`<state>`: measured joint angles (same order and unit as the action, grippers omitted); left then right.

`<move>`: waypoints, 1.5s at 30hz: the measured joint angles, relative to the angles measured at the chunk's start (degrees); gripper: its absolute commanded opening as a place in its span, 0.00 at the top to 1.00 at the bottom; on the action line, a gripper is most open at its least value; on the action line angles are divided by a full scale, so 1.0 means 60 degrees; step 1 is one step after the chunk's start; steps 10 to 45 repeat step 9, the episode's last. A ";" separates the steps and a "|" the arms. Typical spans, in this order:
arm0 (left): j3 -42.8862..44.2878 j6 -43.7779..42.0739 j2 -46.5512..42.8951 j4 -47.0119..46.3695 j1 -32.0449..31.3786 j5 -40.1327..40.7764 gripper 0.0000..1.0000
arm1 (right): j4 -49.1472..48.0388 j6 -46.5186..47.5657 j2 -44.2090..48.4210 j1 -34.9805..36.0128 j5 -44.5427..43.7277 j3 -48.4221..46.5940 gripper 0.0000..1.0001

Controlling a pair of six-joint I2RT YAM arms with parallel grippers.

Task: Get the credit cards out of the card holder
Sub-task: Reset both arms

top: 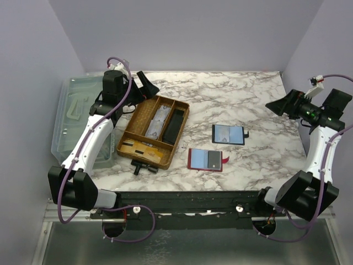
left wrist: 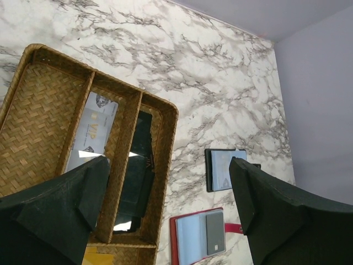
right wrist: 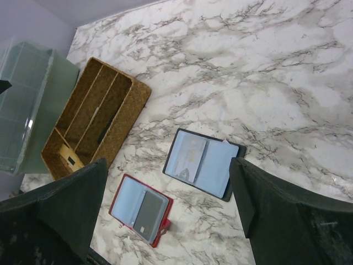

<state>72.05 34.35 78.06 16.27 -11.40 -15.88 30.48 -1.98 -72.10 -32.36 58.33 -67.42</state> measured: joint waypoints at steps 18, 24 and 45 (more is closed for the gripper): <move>0.0280 -0.0058 0.0058 0.0033 0.0015 0.0040 0.01 | 0.0011 0.0084 -0.0007 0.0000 0.0000 -0.0062 0.01; 0.0280 -0.0058 0.0058 0.0033 0.0015 0.0040 0.01 | 0.0011 0.0084 -0.0007 0.0000 0.0000 -0.0062 0.01; 0.0280 -0.0058 0.0058 0.0033 0.0015 0.0040 0.01 | 0.0011 0.0084 -0.0007 0.0000 0.0000 -0.0062 0.01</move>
